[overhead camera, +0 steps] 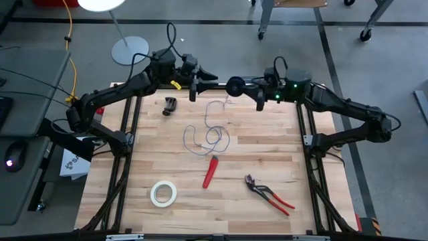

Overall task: Coil cords
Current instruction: Uncoil the blue wire cable from the black spool

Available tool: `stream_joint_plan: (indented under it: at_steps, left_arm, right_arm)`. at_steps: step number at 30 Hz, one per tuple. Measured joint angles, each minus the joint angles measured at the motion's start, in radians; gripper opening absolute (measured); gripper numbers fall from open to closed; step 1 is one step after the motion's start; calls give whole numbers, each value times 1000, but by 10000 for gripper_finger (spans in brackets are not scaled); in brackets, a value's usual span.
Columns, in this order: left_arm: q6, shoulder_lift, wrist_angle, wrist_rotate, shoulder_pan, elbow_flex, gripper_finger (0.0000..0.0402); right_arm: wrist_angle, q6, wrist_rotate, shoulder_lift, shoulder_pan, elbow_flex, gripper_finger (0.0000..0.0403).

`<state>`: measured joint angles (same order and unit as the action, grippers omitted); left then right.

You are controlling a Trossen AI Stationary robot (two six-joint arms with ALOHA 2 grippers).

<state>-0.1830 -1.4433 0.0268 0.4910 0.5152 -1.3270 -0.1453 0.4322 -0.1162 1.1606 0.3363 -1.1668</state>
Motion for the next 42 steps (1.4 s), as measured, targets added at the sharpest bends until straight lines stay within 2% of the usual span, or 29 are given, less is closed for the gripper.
stream_joint_plan:
  at_steps: [7,12,16,25,33,37,42]
  left_arm:
    - [67,0,63,-3,-31,0,168]
    - [-46,-7,152,-2,-62,-1,168]
    - [-123,-9,149,-2,-64,0,168]
    - [-174,-16,64,-3,-63,0,168]
    - [-182,-15,94,-2,-72,0,165]
    - [-200,-18,106,-1,-90,0,143]
    - [-208,-21,109,-3,-109,0,88]
  right_arm:
    - [6,-14,-20,6,0,-4,0]
    - [84,-14,-59,29,0,-4,0]
    - [104,-15,-62,36,0,-4,0]
    - [128,-15,-83,36,0,-4,0]
    - [136,-33,-120,36,0,-4,0]
    - [143,-35,-120,36,0,-4,0]
    - [144,-41,-128,35,-1,-4,0]
